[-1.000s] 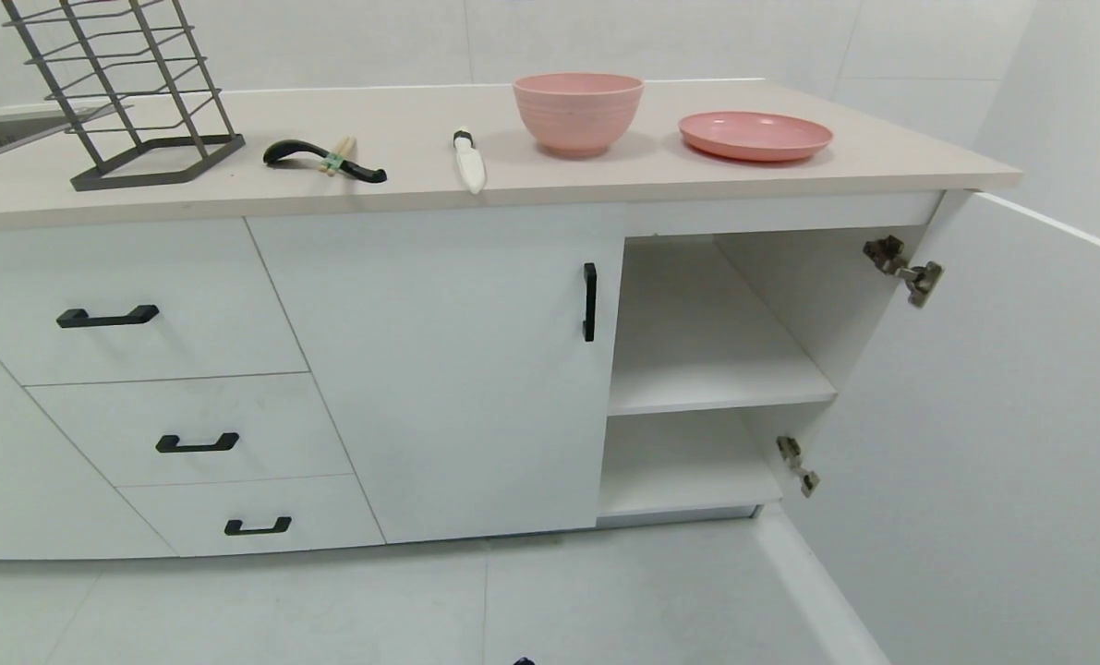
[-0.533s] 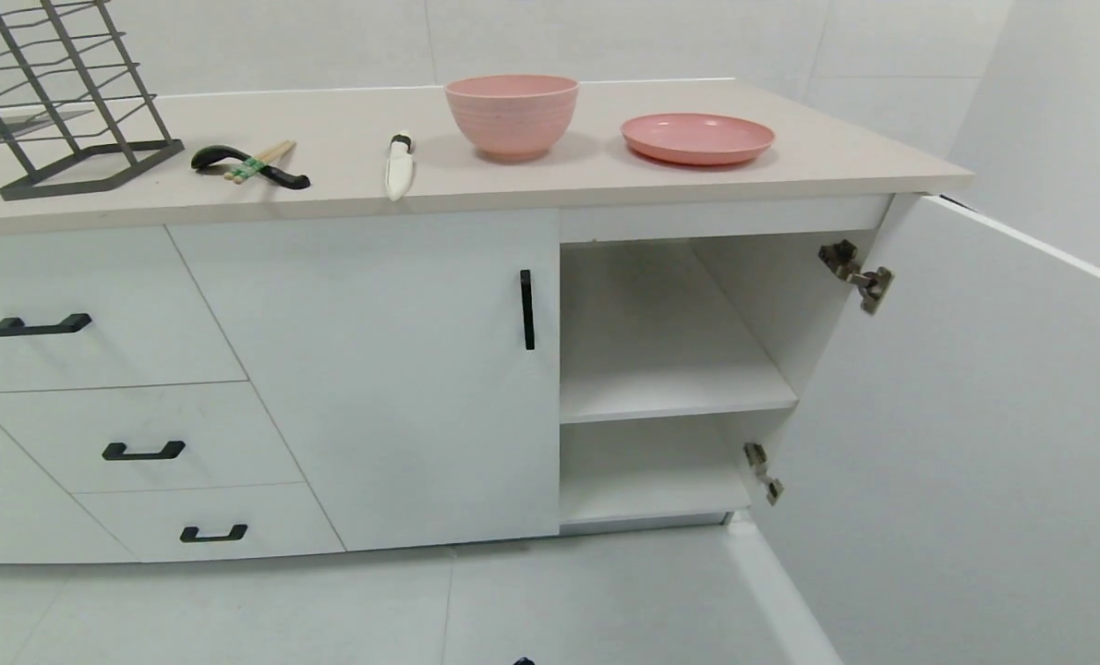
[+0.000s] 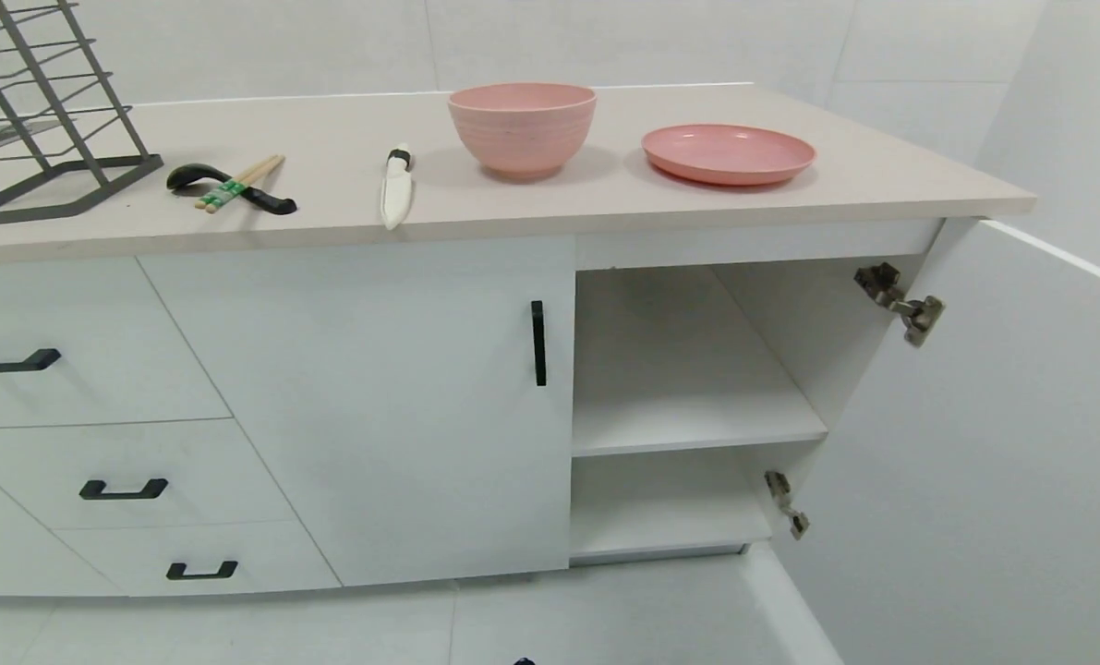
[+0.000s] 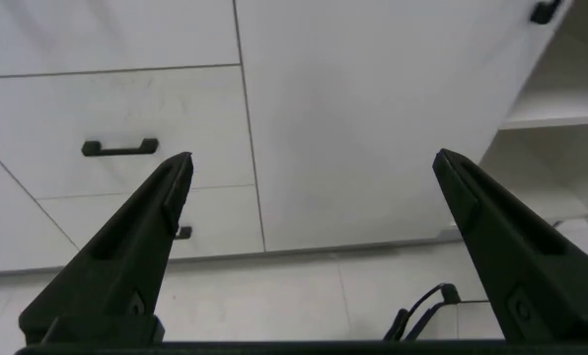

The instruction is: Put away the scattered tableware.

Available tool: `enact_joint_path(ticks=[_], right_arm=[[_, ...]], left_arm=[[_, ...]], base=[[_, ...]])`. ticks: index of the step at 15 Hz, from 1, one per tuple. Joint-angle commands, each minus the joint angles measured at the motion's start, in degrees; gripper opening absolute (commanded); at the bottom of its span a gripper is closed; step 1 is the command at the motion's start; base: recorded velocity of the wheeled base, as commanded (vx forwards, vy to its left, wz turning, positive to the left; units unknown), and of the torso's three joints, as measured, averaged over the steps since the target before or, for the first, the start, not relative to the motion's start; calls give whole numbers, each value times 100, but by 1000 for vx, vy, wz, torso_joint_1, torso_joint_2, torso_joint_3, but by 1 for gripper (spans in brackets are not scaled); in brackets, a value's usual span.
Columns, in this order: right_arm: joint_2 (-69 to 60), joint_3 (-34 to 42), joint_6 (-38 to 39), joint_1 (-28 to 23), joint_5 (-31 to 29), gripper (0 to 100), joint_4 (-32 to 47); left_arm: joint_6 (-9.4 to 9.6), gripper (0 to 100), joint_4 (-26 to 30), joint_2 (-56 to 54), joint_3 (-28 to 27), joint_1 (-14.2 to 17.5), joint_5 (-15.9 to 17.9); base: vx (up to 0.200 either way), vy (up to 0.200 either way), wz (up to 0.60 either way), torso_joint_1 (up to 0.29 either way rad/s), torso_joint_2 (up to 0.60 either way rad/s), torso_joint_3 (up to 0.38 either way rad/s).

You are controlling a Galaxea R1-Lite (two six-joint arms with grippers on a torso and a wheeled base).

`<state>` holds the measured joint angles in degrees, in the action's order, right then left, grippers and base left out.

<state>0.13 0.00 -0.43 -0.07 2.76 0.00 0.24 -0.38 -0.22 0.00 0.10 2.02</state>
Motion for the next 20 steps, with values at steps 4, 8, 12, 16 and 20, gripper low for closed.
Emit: enact_joint_path(ticks=[4,8,12,16,20], right_arm=[[-13,0,-10,-10,-3,100,-9],[-13,0,-1,-19,-3,100,-9],[-13,0,-1,-10,-3,100,-9],[-13,0,-1,-10,-12,100,-9],[-13,0,-1,-10,-12,100,-9]], left_arm=[[2,100,3,22,0,-10,-27],[-7,100,-6,22,0,-10,-27],[-7,100,3,22,0,-10,-27],[2,100,3,22,0,-10,-35],[2,100,3,22,0,-10,-27]], base=[[0,0,0,0,0,0],[0,0,0,177,-82,-49],[0,0,0,246,-391,-214],[0,0,0,194,-555,-191],[0,0,0,155,-476,-217]])
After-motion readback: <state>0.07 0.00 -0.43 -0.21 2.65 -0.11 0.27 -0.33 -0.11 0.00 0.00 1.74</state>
